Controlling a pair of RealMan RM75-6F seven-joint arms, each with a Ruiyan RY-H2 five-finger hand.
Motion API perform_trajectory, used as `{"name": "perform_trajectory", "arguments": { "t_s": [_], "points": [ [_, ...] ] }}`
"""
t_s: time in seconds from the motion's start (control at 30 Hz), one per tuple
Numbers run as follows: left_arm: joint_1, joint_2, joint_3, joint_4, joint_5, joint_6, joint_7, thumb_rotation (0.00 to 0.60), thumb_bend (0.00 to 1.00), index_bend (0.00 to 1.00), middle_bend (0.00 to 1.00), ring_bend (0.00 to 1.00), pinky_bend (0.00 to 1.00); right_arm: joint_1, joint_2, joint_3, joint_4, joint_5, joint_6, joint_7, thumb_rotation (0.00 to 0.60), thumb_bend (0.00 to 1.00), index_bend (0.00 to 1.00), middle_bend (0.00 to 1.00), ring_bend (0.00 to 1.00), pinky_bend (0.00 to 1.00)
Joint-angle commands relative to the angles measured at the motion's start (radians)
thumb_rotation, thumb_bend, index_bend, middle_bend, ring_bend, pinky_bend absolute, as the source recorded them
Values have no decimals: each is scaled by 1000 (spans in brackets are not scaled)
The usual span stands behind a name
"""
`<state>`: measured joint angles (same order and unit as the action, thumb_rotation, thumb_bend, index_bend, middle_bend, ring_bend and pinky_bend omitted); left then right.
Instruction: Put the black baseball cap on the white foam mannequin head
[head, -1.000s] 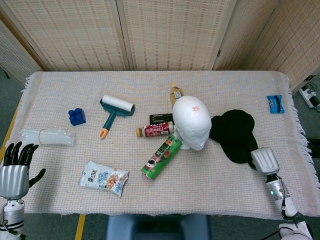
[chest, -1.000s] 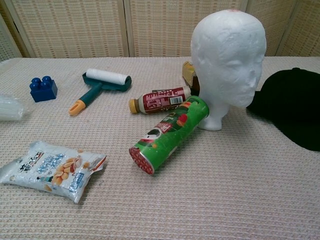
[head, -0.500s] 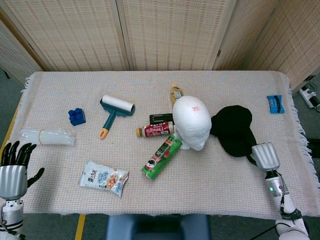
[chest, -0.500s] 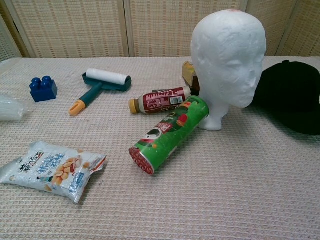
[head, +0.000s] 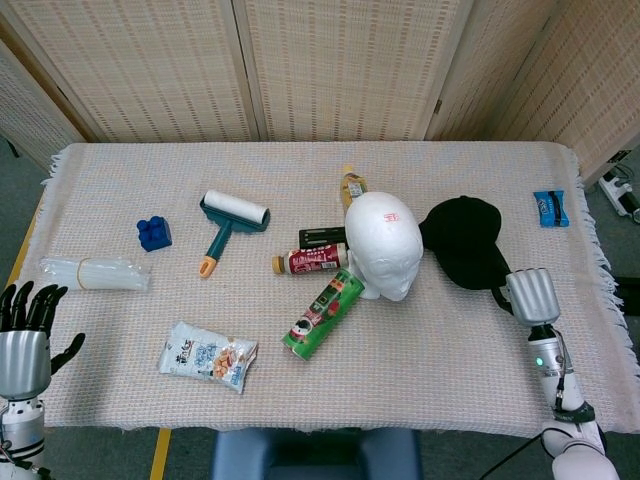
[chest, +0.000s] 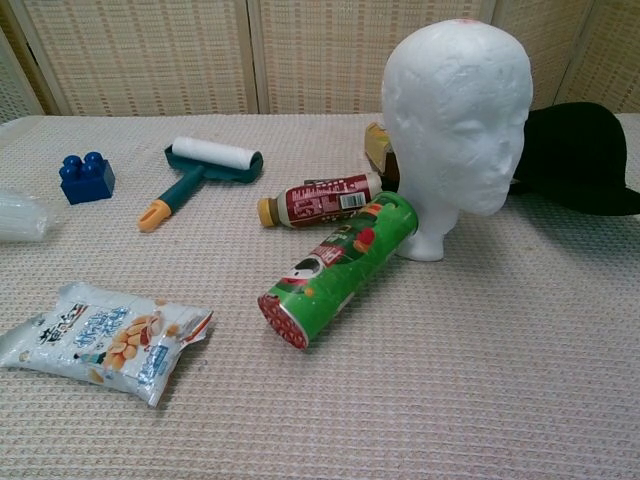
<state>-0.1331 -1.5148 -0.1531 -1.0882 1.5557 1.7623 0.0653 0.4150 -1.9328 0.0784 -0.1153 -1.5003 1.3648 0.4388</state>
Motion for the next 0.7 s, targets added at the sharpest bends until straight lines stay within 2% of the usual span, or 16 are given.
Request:
{"name": "perform_trajectory", "arguments": {
  "t_s": [0.03, 0.27, 0.47, 0.7],
  "points": [
    [0, 0, -1, 1, -1, 1, -1, 600, 154, 249, 285, 156, 136, 7, -1, 7, -3, 7, -3, 6, 600, 380, 515, 1000, 1000, 1000],
    [-2, -4, -6, 10, -1, 14, -7, 600, 154, 236, 286, 162, 136, 23, -2, 27, -8, 27, 4, 27, 600, 401, 607, 1000, 1000, 1000],
    [-1, -2, -8, 9, -1, 21, -11, 600, 154, 214, 284, 163, 136, 37, 2, 52, -14, 50, 13, 47, 600, 422, 726, 1000, 1000, 1000],
    [1, 2, -5, 2, 4, 28, -13, 600, 155, 186, 277, 163, 136, 44, 10, 65, -23, 62, 28, 63, 600, 423, 773, 1000, 1000, 1000]
  ]
}}
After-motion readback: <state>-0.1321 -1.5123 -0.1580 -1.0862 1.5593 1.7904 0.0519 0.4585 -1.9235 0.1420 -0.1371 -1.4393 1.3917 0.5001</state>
